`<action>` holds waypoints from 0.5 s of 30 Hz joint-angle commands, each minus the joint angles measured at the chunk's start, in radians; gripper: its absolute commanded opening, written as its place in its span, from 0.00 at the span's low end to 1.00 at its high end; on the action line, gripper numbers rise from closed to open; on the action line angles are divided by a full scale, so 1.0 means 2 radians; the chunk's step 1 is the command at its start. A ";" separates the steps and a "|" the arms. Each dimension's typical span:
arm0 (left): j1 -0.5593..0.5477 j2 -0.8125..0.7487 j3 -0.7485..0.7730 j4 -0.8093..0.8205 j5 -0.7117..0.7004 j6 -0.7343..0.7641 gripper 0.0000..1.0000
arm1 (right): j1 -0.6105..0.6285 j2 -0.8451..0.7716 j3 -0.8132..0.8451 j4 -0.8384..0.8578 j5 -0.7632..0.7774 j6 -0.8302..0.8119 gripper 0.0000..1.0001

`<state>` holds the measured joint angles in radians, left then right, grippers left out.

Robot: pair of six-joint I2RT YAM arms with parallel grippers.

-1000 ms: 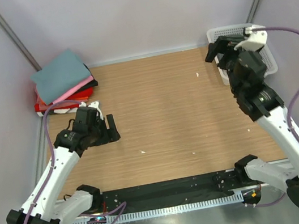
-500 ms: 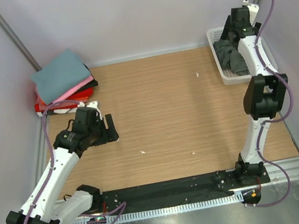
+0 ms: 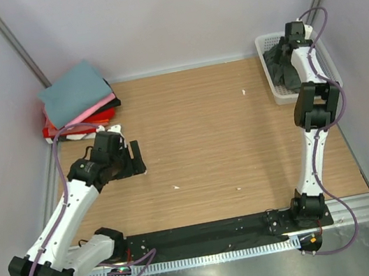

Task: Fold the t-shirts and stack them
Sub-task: Grab the tshirt from the pile

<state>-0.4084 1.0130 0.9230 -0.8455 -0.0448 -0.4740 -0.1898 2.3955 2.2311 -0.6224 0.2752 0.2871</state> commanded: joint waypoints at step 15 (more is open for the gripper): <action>-0.002 -0.016 0.008 -0.001 -0.028 -0.010 0.76 | 0.026 -0.115 0.079 -0.041 -0.049 -0.037 0.01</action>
<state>-0.4084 1.0161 0.9230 -0.8494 -0.0772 -0.4900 -0.2005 2.3959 2.2715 -0.6903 0.2081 0.2718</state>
